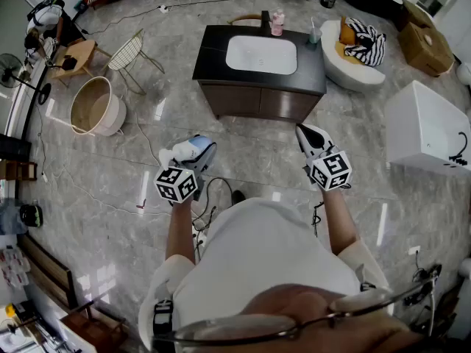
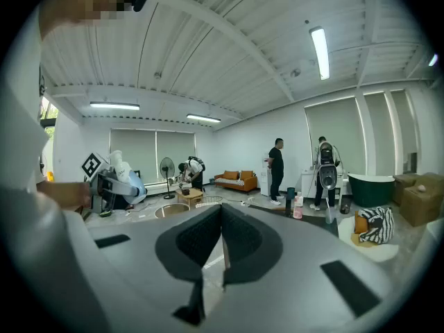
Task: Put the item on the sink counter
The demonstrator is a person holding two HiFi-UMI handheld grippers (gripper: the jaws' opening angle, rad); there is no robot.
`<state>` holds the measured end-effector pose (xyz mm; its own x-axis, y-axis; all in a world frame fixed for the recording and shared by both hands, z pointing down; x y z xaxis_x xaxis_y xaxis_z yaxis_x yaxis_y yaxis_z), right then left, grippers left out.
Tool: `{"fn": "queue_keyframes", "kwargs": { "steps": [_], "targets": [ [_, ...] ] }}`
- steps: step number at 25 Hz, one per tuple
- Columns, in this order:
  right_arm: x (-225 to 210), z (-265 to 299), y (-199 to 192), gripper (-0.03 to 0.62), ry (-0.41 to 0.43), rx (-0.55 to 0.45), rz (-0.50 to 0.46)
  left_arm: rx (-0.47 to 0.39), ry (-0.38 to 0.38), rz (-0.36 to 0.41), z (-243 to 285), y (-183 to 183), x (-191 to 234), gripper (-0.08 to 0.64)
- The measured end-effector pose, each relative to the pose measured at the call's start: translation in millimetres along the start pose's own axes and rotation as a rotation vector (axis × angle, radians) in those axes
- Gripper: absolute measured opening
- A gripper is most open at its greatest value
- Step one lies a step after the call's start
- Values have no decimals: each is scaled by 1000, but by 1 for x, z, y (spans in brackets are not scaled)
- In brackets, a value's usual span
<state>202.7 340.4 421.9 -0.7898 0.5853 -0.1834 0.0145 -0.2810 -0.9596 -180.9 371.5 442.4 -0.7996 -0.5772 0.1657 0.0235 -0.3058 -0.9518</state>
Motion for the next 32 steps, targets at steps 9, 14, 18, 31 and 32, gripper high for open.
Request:
{"fn": "queue_keyframes", "kwargs": {
  "steps": [9, 14, 18, 31, 32],
  "targets": [
    [4, 4, 1, 6, 0, 5, -10, 2, -7, -9, 0, -2, 6, 252],
    [9, 10, 2, 6, -20, 2, 4, 3, -16, -13, -3, -4, 14, 252],
    [15, 18, 1, 6, -32, 8, 3, 12, -26, -13, -4, -6, 24, 252],
    [31, 43, -9, 6, -101, 0, 15, 33, -75, -5, -2, -14, 68, 252],
    [31, 44, -10, 6, -106, 3, 18, 34, -76, -5, -2, -14, 70, 252]
  ]
}}
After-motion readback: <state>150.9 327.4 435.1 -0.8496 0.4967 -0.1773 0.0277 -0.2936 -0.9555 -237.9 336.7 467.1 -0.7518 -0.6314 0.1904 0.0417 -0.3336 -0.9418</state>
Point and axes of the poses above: the fingertips, and each gripper's own axes: z forward along the fingers, x to its left, y out of its top, the point moved 10 cm from there along -z, backward along the fingers, and after that the axes turned 8 degrees about z, right-handed, at the moved point
